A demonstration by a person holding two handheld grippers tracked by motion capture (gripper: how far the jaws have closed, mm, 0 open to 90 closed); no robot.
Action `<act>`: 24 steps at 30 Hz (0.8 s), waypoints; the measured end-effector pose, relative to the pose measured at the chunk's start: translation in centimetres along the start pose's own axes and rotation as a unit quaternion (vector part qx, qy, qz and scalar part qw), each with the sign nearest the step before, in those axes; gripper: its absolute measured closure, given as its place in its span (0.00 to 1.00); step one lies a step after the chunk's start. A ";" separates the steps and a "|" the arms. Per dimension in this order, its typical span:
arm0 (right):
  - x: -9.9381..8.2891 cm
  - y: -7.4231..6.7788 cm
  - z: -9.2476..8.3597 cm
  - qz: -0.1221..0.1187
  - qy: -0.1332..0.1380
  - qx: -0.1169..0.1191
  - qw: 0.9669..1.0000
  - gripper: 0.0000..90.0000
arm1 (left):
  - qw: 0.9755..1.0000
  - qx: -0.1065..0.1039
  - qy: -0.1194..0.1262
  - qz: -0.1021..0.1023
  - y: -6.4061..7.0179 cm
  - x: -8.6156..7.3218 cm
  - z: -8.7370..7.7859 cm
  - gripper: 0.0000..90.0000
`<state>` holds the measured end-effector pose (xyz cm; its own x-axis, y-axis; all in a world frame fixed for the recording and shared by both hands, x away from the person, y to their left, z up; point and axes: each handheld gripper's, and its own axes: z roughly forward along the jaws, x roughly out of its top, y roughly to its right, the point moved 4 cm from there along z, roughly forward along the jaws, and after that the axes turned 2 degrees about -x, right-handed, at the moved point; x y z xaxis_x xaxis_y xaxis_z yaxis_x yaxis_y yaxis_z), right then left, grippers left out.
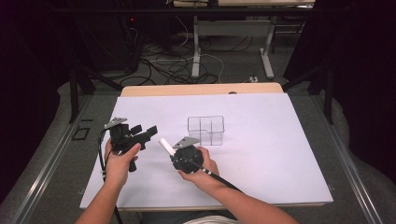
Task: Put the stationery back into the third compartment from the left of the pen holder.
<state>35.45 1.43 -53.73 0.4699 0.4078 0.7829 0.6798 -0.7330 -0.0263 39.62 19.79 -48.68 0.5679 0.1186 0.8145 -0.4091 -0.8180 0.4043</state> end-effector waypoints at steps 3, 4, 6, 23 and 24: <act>0.4 0.8 -0.7 -0.001 0.002 -0.004 1.000 0.79 | 1.000 -0.003 0.002 0.003 0.4 0.6 0.0 0.25; 0.5 1.0 -0.9 0.000 0.010 -0.005 1.000 0.79 | 1.000 -0.003 0.002 0.003 0.6 0.8 0.0 0.25; 0.9 1.6 -1.5 0.001 0.016 -0.007 1.000 0.79 | 1.000 -0.006 -0.001 0.001 0.9 1.1 0.1 0.26; 1.9 6.0 -5.0 0.021 0.068 -0.039 0.997 0.79 | 0.993 -0.093 -0.031 -0.064 4.7 1.2 3.0 0.42; 1.8 6.1 -5.1 0.021 0.071 -0.041 0.996 0.79 | 0.993 -0.096 -0.031 -0.064 4.9 1.1 3.3 0.43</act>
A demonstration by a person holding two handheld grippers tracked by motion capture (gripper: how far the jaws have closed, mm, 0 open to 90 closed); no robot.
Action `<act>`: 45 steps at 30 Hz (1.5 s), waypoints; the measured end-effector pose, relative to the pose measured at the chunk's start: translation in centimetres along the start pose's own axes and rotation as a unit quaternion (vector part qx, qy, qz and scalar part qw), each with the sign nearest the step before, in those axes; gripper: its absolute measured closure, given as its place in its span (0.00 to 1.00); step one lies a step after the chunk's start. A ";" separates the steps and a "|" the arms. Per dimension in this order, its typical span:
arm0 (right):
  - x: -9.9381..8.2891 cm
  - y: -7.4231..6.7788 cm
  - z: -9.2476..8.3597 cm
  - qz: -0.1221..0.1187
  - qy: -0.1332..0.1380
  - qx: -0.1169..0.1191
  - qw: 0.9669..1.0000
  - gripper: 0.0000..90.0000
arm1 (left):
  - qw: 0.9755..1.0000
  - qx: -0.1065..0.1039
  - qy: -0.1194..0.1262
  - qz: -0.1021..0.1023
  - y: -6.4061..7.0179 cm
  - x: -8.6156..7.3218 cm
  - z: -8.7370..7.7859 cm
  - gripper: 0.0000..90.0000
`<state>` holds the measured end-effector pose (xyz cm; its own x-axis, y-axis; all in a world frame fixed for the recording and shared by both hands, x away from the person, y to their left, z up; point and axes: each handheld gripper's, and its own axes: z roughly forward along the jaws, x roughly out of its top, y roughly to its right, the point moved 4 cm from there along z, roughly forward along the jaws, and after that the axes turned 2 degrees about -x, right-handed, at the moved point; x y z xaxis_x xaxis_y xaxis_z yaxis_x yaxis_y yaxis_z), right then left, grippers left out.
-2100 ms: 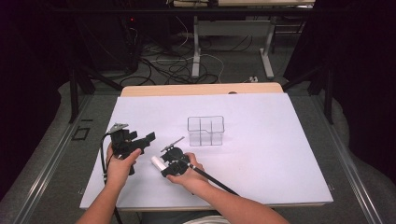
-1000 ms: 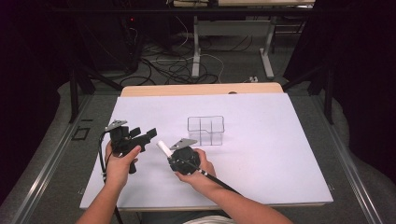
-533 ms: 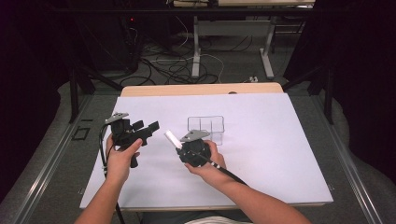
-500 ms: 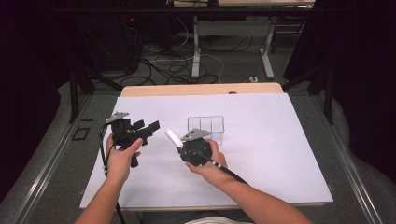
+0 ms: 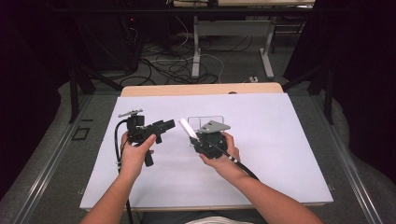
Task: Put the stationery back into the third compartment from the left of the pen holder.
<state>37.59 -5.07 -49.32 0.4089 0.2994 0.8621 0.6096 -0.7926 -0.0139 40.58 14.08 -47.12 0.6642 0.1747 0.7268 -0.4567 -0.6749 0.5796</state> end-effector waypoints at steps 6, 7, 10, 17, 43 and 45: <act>-0.4 0.5 -0.6 0.002 0.005 -0.004 1.000 0.79 | 0.999 -0.027 -0.022 -0.012 1.1 -0.5 1.6 0.49; -0.4 0.5 -0.7 0.004 0.005 -0.007 1.000 0.79 | 0.999 -0.033 -0.022 -0.024 1.4 -0.7 1.9 0.49; -0.4 0.7 -0.8 0.004 0.011 -0.006 1.000 0.79 | 0.998 -0.043 -0.033 -0.032 1.9 -0.9 2.7 0.49; -0.4 0.6 -0.9 0.010 0.014 -0.002 1.000 0.79 | 0.997 -0.055 -0.034 -0.052 2.8 -1.2 4.5 0.53; -0.7 0.9 -0.9 0.023 0.020 0.001 1.000 0.79 | 0.994 -0.060 -0.032 -0.082 2.7 -1.0 5.9 0.71; -0.7 0.9 -0.8 0.021 0.019 0.001 1.000 0.79 | 0.994 -0.060 -0.030 -0.083 2.7 -1.0 5.9 0.72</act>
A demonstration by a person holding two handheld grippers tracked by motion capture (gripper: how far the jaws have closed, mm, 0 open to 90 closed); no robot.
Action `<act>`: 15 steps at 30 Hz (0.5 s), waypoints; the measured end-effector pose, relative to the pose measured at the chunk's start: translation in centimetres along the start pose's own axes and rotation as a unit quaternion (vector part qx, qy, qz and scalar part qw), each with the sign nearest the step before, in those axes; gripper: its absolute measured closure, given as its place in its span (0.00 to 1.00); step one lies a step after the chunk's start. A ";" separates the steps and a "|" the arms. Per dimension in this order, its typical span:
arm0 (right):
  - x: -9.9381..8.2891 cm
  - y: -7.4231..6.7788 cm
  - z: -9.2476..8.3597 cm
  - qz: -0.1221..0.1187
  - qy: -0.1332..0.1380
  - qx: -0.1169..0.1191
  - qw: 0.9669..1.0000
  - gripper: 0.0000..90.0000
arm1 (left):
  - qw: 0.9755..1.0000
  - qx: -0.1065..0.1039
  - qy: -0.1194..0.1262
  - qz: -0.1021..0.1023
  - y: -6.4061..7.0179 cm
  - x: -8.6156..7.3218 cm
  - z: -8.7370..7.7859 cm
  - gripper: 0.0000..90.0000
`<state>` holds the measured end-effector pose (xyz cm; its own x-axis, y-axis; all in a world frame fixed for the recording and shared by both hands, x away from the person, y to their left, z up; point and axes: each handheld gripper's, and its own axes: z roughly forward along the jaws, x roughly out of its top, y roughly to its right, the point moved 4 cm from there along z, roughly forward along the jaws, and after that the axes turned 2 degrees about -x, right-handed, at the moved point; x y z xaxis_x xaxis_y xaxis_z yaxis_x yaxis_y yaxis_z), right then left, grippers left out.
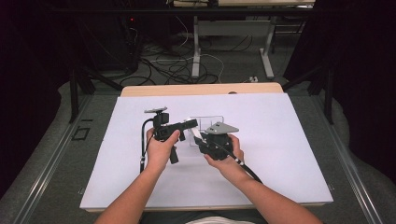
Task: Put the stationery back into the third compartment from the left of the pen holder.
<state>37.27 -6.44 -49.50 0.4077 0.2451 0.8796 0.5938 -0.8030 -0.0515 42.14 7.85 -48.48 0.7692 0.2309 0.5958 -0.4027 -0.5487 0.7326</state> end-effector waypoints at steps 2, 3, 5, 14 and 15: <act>0.0 0.0 0.0 -0.002 -0.001 0.000 1.000 0.79 | 1.000 0.001 0.001 -0.003 0.0 0.0 0.0 0.72; 0.0 0.0 0.1 0.000 -0.002 0.000 1.000 0.79 | 1.000 0.000 0.002 -0.001 0.0 0.0 0.0 0.72; 0.0 0.0 0.1 0.004 -0.004 0.004 1.000 0.79 | 1.000 0.003 0.000 -0.002 -0.1 -0.1 0.0 0.72; 0.1 0.7 -0.2 0.008 -0.029 -0.001 1.000 0.71 | 1.000 0.016 0.011 0.010 0.4 0.3 0.6 0.74; 0.1 1.0 -0.2 0.009 -0.023 -0.002 1.000 0.68 | 1.000 0.017 0.016 0.010 0.4 0.4 0.7 0.74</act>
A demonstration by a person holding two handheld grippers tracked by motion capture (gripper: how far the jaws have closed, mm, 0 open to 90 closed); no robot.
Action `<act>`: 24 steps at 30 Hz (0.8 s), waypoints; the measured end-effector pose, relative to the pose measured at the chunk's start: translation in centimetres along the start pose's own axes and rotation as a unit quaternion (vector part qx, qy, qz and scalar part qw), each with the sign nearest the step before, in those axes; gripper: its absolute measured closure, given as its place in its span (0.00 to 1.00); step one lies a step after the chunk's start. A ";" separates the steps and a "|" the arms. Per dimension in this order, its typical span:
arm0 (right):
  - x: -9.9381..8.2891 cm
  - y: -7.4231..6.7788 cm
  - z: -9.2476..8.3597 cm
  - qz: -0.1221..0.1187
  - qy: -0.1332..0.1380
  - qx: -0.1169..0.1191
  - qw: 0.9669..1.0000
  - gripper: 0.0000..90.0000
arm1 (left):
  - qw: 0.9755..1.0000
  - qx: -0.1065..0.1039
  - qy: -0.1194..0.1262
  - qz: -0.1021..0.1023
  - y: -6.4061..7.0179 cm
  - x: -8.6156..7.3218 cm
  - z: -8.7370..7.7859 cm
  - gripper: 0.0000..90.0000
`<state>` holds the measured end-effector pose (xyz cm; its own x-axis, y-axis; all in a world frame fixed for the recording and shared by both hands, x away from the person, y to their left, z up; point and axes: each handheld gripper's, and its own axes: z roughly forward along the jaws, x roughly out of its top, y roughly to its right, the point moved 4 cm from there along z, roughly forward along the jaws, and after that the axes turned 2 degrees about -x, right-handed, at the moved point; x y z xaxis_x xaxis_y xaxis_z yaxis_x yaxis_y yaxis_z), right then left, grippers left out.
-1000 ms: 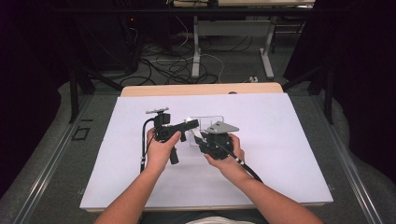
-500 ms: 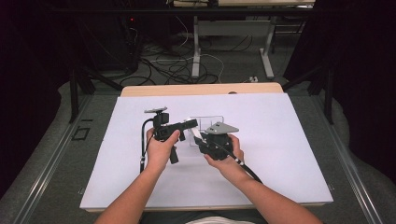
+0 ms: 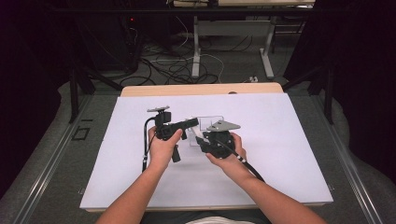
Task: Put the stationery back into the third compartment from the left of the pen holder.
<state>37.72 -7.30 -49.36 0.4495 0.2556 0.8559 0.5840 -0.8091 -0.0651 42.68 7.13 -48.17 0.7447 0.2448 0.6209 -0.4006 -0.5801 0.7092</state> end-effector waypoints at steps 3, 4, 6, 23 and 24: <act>-0.1 0.7 -0.3 0.005 -0.009 -0.001 1.000 0.62 | 1.000 0.002 0.005 0.003 0.1 0.2 0.2 0.74; -0.2 1.0 -0.4 0.007 -0.012 -0.002 1.000 0.60 | 1.000 0.004 0.005 0.003 0.1 0.2 0.2 0.74; -0.4 1.5 -0.6 0.014 -0.020 -0.002 1.000 0.54 | 1.000 0.004 0.009 0.007 0.2 0.3 0.4 0.74; -1.3 6.7 -2.5 0.037 -0.038 -0.043 0.998 0.16 | 0.997 0.021 0.033 0.066 1.6 1.4 1.6 0.74; -1.4 7.0 -2.5 0.041 -0.037 -0.046 0.997 0.16 | 0.997 0.023 0.029 0.073 1.8 1.4 1.6 0.74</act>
<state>39.44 -14.64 -49.75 0.5442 0.2232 0.8087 0.4803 -0.8732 -0.0822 43.89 5.20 -46.58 0.6473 0.1997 0.7356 -0.4764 -0.6473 0.5950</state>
